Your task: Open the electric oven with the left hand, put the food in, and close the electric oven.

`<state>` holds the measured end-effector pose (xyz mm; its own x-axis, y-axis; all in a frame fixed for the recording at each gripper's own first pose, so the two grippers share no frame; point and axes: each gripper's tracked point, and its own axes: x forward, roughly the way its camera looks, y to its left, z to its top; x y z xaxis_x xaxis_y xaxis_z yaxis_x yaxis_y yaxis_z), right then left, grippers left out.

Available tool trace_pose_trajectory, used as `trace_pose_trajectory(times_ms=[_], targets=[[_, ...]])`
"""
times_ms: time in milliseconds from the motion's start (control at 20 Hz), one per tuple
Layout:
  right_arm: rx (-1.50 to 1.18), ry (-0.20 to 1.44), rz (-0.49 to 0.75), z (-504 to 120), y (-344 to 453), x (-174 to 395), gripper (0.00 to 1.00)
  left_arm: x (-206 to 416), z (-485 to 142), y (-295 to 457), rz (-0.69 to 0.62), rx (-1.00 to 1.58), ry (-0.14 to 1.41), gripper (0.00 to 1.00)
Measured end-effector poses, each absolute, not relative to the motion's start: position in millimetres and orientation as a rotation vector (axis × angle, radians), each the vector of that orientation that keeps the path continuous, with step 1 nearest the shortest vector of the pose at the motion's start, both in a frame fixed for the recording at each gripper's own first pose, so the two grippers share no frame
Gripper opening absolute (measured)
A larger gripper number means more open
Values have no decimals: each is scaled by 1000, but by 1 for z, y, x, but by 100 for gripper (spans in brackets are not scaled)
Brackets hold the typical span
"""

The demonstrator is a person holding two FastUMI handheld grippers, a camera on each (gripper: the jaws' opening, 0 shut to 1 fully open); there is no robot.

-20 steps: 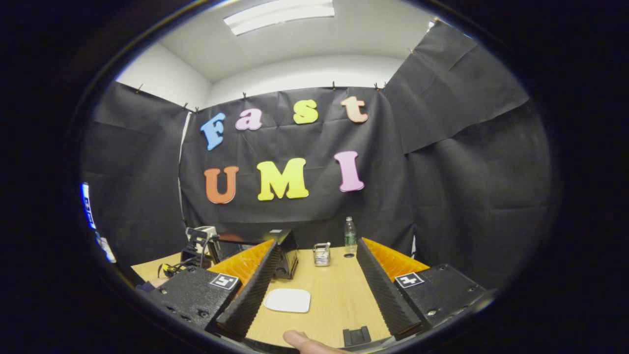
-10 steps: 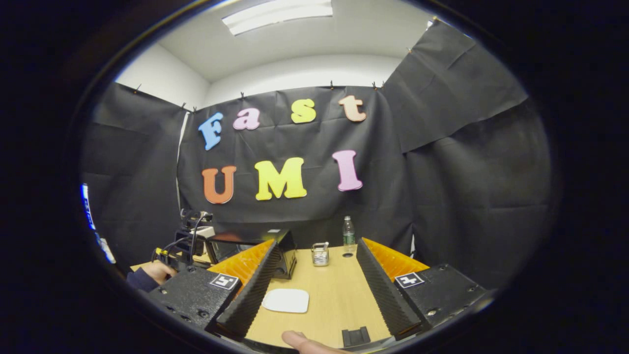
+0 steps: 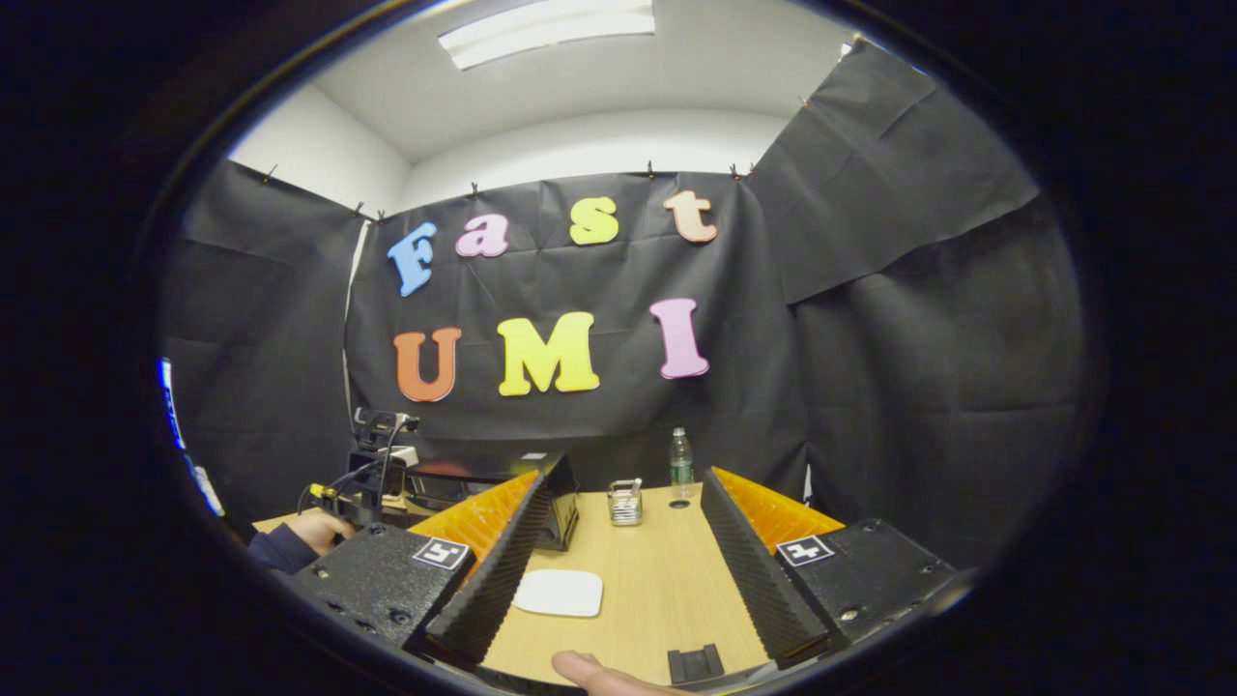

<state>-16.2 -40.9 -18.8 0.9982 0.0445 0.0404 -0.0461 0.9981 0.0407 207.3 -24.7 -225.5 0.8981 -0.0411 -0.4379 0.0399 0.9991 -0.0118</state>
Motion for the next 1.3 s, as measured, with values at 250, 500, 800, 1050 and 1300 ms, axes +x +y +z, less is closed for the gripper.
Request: trace_pose_trajectory(times_ms=[250,500,800,1050,1300], targets=[[45,-27,38,-23,-43,-13,97,233,-197,-13,12,47,389,97],[50,-35,42,-20,-43,-14,97,224,-157,-20,-10,-12,289,97],[39,-35,37,-22,-45,-10,97,158,-104,-26,-36,-28,168,97],[35,-54,23,-18,-49,-14,97,105,-64,-13,5,2,123,96],[48,-39,20,-22,-46,-11,97,59,-46,-29,-23,17,75,96]])
